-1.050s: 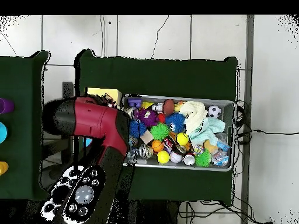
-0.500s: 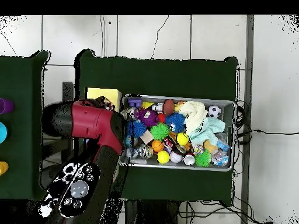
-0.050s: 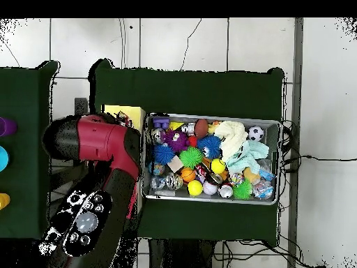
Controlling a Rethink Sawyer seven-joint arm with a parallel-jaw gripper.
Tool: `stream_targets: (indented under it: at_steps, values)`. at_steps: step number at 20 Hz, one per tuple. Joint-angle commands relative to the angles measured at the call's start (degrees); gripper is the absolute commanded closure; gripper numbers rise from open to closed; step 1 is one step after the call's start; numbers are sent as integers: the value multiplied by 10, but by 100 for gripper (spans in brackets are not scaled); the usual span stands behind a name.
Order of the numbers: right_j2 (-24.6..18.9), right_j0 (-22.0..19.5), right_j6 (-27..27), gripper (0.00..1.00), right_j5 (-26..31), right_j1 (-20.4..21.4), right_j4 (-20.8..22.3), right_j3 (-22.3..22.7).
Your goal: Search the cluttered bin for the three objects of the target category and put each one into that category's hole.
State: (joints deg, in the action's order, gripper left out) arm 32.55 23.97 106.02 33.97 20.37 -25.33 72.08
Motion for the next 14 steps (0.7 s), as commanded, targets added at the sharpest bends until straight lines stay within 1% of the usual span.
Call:
stream_targets:
  at_steps: [1, 7, 14]
  values:
    - [-18, -3, 164, 100, 36, -36, -9, -37]
    - [-33, -13, 145, 100, -3, -38, -6, -20]
    - [-42, -15, 137, 100, -41, -41, -2, -1]
